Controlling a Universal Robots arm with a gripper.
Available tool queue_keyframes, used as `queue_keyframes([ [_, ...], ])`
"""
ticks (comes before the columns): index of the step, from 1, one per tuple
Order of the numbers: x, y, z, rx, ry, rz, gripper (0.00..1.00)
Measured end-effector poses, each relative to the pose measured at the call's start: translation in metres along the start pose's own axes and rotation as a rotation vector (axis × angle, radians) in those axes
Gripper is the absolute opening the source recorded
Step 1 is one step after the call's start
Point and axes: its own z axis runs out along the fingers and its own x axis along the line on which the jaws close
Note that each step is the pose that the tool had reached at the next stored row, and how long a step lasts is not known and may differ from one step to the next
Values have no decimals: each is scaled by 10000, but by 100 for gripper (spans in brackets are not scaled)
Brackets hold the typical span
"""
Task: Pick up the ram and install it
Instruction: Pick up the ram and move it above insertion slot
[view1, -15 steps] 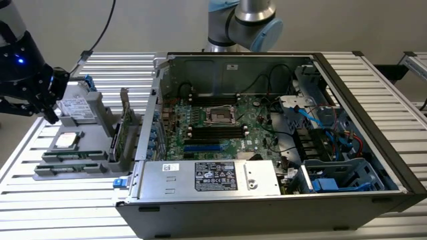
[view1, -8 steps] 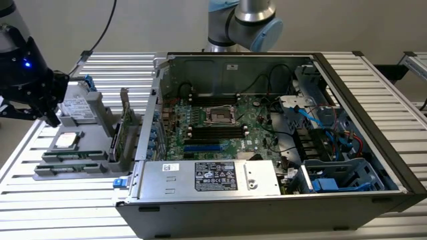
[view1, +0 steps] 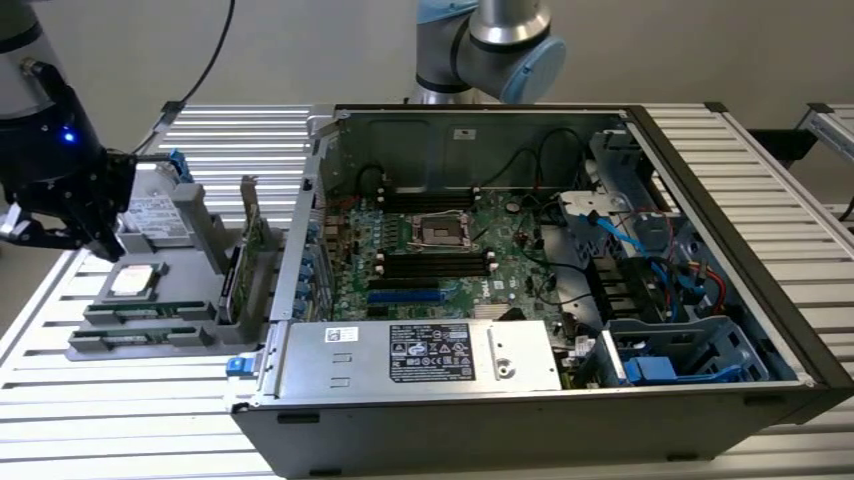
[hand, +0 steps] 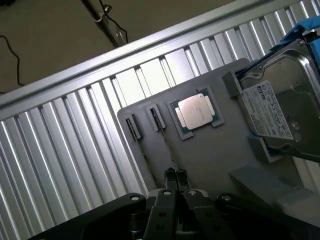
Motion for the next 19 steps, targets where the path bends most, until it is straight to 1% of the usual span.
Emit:
queue_keyframes([
  [9,-3,-9,93,42,158,-1620,10],
  [12,-3,-10,104,65,239,-2091,10],
  [16,-3,-10,114,110,376,-2509,10],
  [17,-3,-10,116,131,415,-2575,10],
  [19,-2,-8,120,200,497,-2683,10],
])
